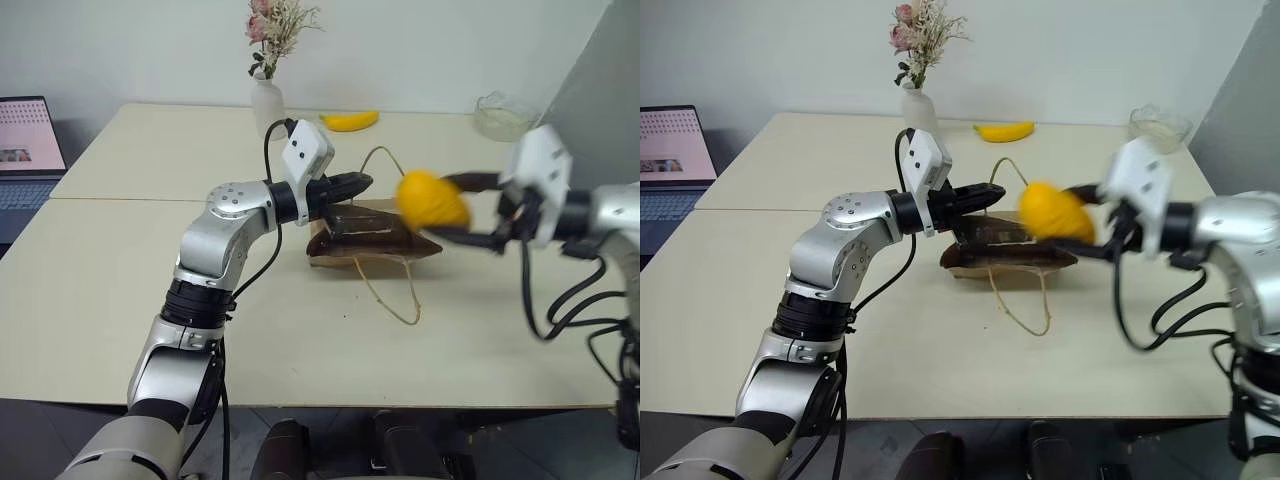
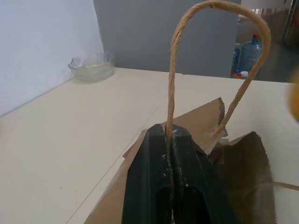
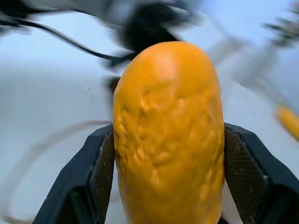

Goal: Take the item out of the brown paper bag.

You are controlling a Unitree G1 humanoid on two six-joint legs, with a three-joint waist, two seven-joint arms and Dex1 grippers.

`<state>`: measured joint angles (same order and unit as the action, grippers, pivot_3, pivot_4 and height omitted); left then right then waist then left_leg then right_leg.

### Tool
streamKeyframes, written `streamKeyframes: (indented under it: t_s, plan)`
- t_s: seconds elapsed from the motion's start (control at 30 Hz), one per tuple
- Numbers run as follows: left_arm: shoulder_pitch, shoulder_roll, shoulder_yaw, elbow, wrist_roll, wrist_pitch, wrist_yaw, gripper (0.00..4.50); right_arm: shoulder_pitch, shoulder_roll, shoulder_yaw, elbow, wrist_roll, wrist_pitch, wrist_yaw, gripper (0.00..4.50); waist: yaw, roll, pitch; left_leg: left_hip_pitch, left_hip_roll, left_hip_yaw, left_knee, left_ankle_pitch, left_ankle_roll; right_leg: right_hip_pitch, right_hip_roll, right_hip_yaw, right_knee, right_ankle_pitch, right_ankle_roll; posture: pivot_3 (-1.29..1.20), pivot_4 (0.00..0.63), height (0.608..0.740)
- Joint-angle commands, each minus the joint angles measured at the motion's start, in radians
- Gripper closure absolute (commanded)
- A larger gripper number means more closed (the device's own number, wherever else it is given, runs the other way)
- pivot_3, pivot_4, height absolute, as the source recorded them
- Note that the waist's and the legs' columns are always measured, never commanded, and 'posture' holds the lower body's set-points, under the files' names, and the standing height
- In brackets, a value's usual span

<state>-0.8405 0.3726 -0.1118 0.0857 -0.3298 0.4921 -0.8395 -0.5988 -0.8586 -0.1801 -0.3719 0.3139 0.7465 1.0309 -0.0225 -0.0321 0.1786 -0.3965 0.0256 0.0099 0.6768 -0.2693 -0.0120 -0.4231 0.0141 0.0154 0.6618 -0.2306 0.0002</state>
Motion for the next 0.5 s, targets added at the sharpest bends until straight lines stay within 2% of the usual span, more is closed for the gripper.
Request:
streamKeyframes:
  t_s: [0.03,0.2,0.4,0.5]
  plan:
    - [-0.026,0.002,0.013,-0.013,0.004,-0.018,0.002,4.5,0.048,-0.031,0.035,0.177,-0.132,-0.175,-0.089,1.61,-0.001,0.0,0.0,0.0,0.0,0.001,0.0,0.0,0.0,0.0,0.0,0.001,-0.001,0.0,0.0,0.0,0.15,0.74]
    - [-0.031,0.004,0.01,-0.004,0.01,-0.027,-0.004,4.5,0.038,-0.01,0.248,0.458,-0.368,-0.383,-0.207,1.61,-0.009,0.0,0.0,0.0,0.001,0.003,0.0,0.0,0.0,-0.001,0.0,0.003,0.0,0.0,0.0,0.0,0.15,0.74]
    - [-0.023,0.011,0.012,-0.019,0.008,-0.021,-0.006,4.5,0.035,0.006,0.326,0.581,-0.423,-0.453,-0.186,1.61,-0.008,0.004,0.002,0.0,0.001,0.002,0.0,0.0,0.0,-0.002,0.002,0.002,0.001,0.0,0.0,0.0,0.15,0.74]
    - [-0.018,0.018,0.012,-0.021,0.01,-0.021,-0.009,4.5,0.062,-0.023,0.318,0.555,-0.417,-0.461,-0.149,0.58,-0.007,0.004,0.002,0.0,0.001,0.003,0.0,0.0,0.0,-0.002,0.001,0.002,0.001,0.0,0.0,0.0,0.15,0.74]
